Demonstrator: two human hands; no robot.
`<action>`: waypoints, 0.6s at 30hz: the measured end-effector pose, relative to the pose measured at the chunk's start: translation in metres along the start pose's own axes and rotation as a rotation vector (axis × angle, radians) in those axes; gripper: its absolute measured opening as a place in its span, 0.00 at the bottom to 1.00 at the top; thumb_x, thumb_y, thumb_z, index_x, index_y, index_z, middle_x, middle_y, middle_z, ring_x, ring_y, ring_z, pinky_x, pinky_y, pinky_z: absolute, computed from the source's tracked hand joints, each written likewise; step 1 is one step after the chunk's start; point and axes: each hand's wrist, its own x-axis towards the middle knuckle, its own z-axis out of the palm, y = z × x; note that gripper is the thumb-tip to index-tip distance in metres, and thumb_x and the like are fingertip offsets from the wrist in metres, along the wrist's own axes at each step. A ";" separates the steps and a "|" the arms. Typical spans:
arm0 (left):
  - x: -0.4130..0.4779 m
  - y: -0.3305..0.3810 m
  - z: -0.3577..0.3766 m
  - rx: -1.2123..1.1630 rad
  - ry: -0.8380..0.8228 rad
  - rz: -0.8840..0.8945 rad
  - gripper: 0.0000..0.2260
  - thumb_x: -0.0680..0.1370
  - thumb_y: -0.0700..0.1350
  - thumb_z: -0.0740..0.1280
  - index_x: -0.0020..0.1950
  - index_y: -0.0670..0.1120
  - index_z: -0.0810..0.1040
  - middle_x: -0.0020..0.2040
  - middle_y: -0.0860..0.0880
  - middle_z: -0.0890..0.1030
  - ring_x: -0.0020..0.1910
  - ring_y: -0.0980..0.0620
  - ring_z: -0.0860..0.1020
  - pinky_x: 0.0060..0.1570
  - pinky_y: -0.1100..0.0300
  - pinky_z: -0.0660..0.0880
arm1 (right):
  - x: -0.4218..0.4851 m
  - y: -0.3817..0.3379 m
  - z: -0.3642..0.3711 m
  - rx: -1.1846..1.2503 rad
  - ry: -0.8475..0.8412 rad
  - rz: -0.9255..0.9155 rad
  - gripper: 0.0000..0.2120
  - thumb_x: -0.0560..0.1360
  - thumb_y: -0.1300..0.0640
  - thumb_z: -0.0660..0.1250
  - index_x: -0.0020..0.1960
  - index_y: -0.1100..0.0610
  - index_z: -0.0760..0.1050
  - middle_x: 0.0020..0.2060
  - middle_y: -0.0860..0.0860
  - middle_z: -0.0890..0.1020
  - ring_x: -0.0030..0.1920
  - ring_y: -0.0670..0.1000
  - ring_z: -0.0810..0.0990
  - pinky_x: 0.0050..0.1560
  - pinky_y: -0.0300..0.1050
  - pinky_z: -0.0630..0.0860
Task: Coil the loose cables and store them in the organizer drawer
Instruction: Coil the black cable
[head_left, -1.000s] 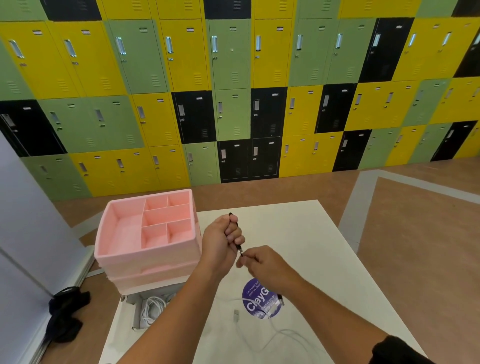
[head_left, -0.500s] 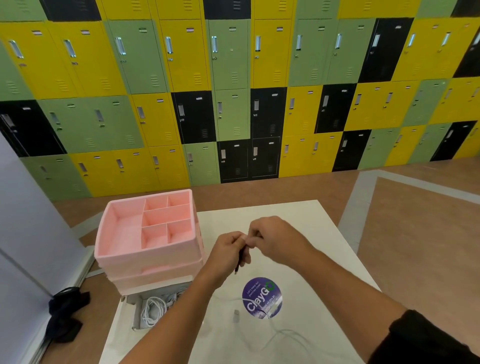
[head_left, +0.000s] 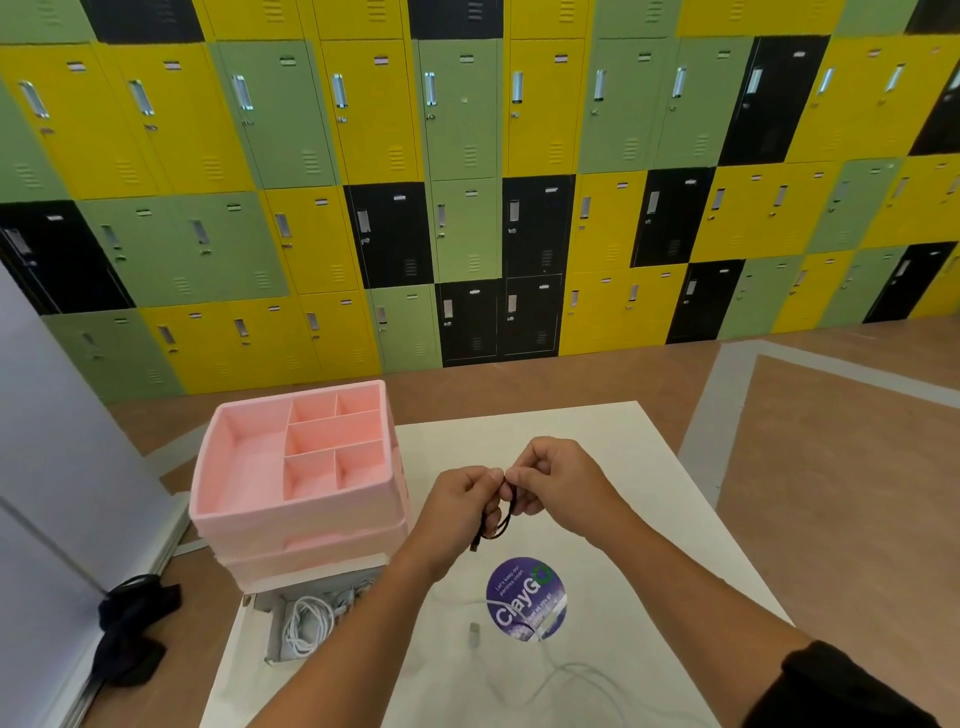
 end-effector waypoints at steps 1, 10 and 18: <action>-0.001 0.000 0.000 0.061 0.021 0.007 0.15 0.85 0.44 0.59 0.41 0.42 0.79 0.28 0.49 0.72 0.27 0.52 0.68 0.28 0.59 0.65 | 0.000 0.000 0.001 0.012 -0.002 0.003 0.06 0.79 0.61 0.68 0.46 0.65 0.77 0.35 0.57 0.86 0.36 0.56 0.86 0.43 0.53 0.84; -0.001 0.006 0.003 -0.112 -0.048 -0.083 0.18 0.86 0.45 0.56 0.37 0.45 0.72 0.28 0.52 0.64 0.26 0.55 0.61 0.29 0.61 0.60 | 0.001 0.000 0.005 0.066 0.008 0.013 0.06 0.81 0.61 0.64 0.47 0.63 0.74 0.34 0.62 0.84 0.32 0.58 0.84 0.37 0.50 0.82; -0.004 0.013 0.001 -0.211 -0.014 -0.059 0.16 0.86 0.45 0.55 0.41 0.43 0.72 0.31 0.51 0.59 0.28 0.55 0.56 0.31 0.58 0.52 | -0.001 0.011 -0.001 -0.052 0.012 -0.082 0.04 0.79 0.58 0.69 0.49 0.53 0.83 0.45 0.47 0.83 0.46 0.42 0.79 0.48 0.39 0.74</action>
